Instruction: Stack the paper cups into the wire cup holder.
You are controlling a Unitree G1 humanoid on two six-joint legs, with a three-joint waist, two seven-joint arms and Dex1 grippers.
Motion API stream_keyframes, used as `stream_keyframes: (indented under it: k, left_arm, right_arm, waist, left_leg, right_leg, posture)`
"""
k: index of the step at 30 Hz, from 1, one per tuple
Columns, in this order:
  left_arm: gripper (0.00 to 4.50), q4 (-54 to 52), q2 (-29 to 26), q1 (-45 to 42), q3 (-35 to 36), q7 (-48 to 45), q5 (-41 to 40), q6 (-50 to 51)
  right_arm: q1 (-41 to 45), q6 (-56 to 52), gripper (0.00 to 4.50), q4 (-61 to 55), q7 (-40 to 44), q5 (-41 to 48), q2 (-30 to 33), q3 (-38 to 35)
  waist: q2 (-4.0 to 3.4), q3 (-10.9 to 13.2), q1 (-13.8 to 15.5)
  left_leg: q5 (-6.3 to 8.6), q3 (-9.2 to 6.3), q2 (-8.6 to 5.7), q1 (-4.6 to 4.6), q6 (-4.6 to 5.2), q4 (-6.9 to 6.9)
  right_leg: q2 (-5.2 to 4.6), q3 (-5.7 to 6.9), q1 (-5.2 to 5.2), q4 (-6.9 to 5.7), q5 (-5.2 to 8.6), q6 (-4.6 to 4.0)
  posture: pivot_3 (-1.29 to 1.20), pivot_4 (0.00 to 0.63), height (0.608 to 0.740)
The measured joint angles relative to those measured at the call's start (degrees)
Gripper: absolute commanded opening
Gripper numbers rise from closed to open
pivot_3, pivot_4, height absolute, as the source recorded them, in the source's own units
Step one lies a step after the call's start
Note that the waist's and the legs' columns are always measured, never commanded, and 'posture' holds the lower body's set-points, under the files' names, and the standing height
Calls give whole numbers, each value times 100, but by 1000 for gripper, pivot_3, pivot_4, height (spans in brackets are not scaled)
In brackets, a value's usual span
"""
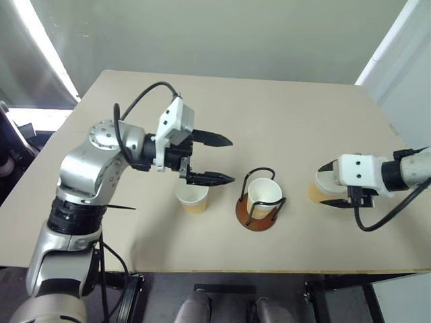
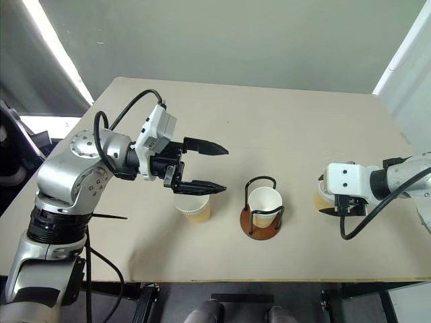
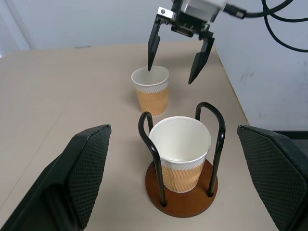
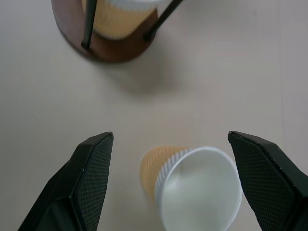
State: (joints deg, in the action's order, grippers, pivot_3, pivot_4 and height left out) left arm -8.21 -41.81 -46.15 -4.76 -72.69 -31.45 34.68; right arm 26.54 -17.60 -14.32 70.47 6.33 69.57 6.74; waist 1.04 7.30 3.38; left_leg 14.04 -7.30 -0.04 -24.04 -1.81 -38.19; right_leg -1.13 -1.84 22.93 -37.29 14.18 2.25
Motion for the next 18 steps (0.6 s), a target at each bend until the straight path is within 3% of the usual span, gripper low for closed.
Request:
stream_keyframes:
  k: [12,15,18]
  left_arm:
    - [4500,-21,-84,39,1,24,3,-36]
    - [4500,-40,-85,39,0,32,3,-36]
    - [4500,-72,-84,39,0,39,3,-36]
  right_arm:
    - [308,917,3858,1120,217,-944,-221,525]
    - [436,960,3265,1176,282,-1071,-406,596]
    - [537,966,2272,1169,354,-1126,-515,622]
  waist:
    - [0,0,-7]
    - [0,0,-13]
    - [0,0,-8]
  left_leg:
    - [1,0,1,1,2,-1]
    - [1,1,1,1,2,-1]
    - [1,0,0,0,2,-1]
  right_leg:
    - [0,1,-1,-1,0,0]
    - [0,1,0,-2,0,0]
    - [0,1,0,-1,0,0]
  posture:
    - [0,150,740]
    - [0,150,740]
    - [0,150,740]
